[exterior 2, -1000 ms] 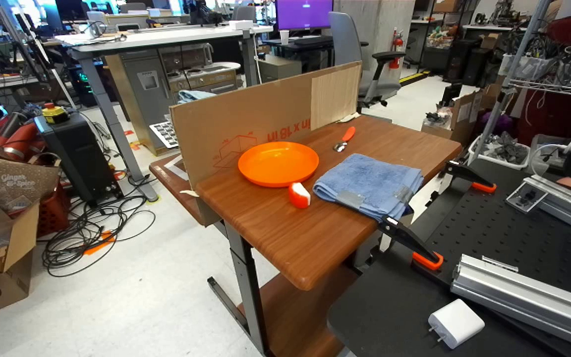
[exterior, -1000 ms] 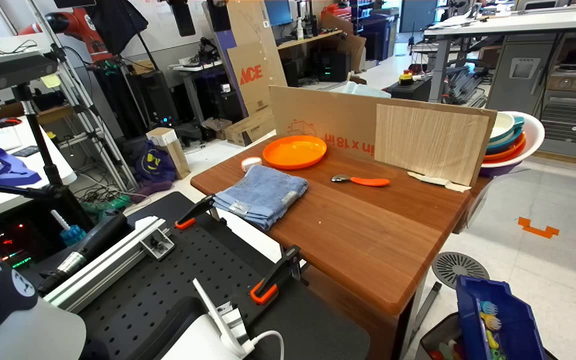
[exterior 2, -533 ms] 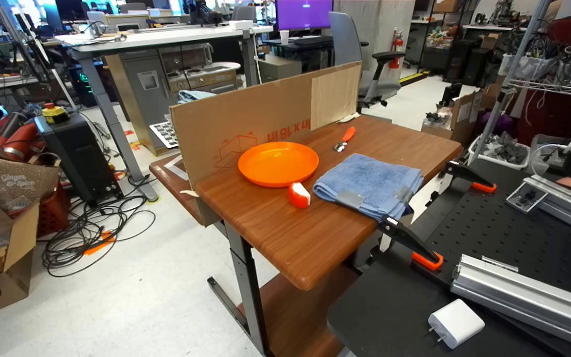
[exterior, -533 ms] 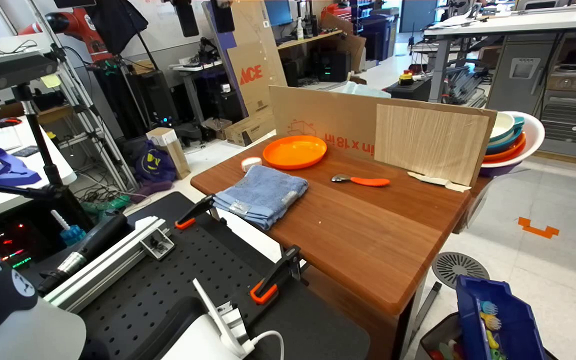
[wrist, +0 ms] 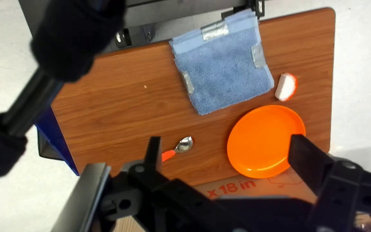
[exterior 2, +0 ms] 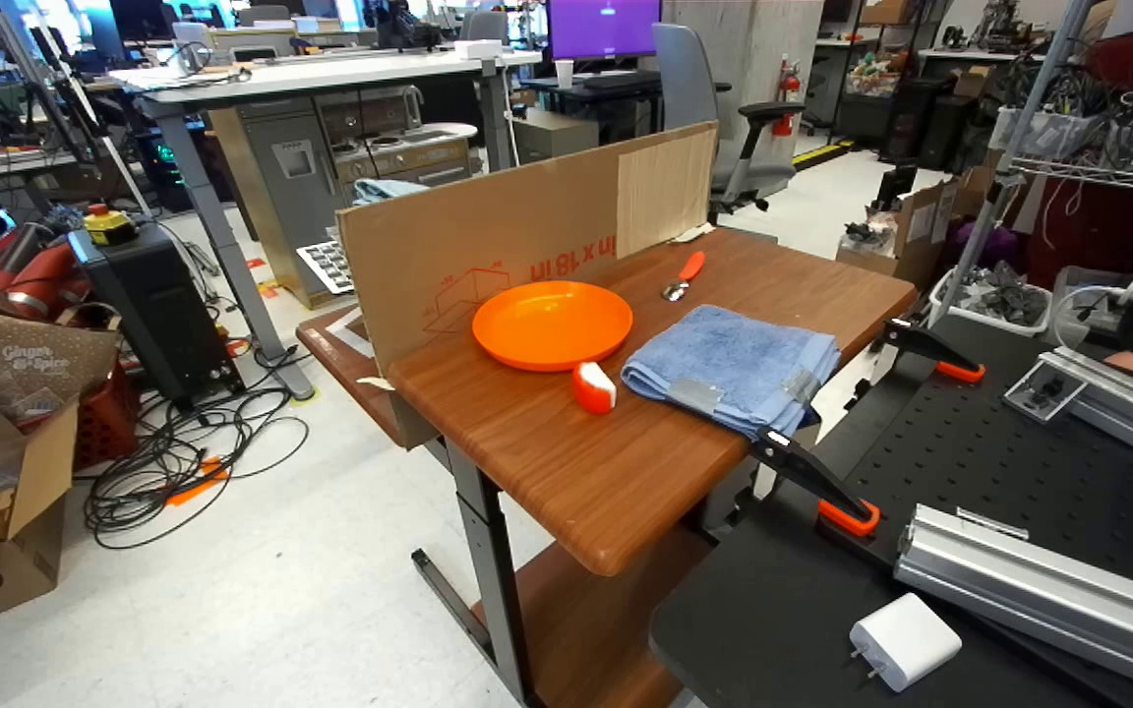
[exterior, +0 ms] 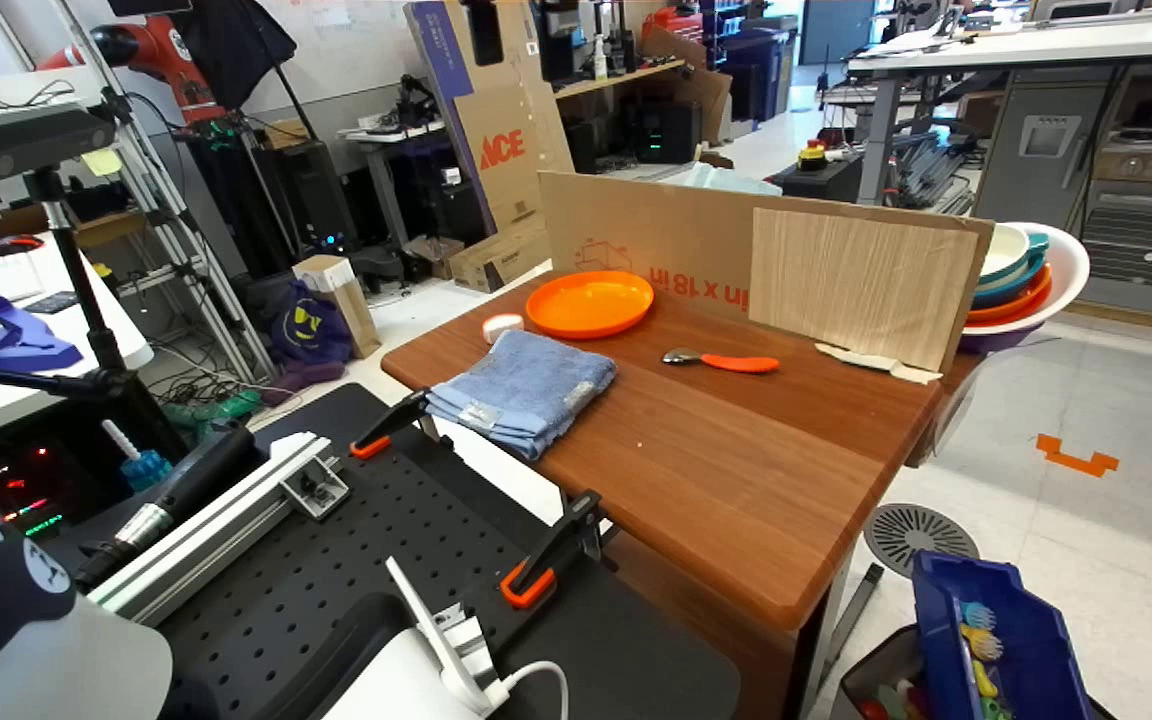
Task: Pick up the orange spoon and move it to the near right edge of the table
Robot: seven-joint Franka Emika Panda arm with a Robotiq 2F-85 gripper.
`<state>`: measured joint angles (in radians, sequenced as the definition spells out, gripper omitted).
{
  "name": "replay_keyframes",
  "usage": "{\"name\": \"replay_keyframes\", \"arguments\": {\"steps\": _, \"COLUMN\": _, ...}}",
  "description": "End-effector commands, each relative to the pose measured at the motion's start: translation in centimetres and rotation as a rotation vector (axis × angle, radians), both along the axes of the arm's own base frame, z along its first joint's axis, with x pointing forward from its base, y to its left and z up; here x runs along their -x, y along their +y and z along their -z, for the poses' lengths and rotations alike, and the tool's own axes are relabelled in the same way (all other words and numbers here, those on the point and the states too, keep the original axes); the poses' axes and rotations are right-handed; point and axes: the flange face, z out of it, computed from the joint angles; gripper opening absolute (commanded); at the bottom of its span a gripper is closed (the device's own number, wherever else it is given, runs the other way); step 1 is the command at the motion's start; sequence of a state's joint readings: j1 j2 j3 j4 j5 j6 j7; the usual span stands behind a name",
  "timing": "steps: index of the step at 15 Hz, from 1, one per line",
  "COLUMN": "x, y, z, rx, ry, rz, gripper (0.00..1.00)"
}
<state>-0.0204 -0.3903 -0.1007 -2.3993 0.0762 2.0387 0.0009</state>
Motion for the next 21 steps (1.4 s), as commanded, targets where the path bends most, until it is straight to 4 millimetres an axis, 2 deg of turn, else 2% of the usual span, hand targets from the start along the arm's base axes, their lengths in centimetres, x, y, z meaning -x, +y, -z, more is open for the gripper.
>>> {"name": "replay_keyframes", "arguments": {"steps": 1, "x": -3.2, "y": -2.3, "z": 1.0, "rx": -0.081, "ry": -0.035, "rz": 0.113, "gripper": 1.0}}
{"name": "replay_keyframes", "arguments": {"steps": 6, "x": -7.6, "y": -5.6, "z": 3.9, "rx": -0.134, "ry": -0.068, "rz": 0.279, "gripper": 1.0}}
{"name": "replay_keyframes", "arguments": {"steps": 11, "x": -11.6, "y": -8.1, "z": 8.2, "rx": -0.175, "ry": -0.062, "rz": 0.41, "gripper": 1.0}}
{"name": "replay_keyframes", "arguments": {"steps": 21, "x": -15.8, "y": -10.7, "z": 17.7, "rx": -0.161, "ry": -0.029, "rz": 0.602, "gripper": 1.0}}
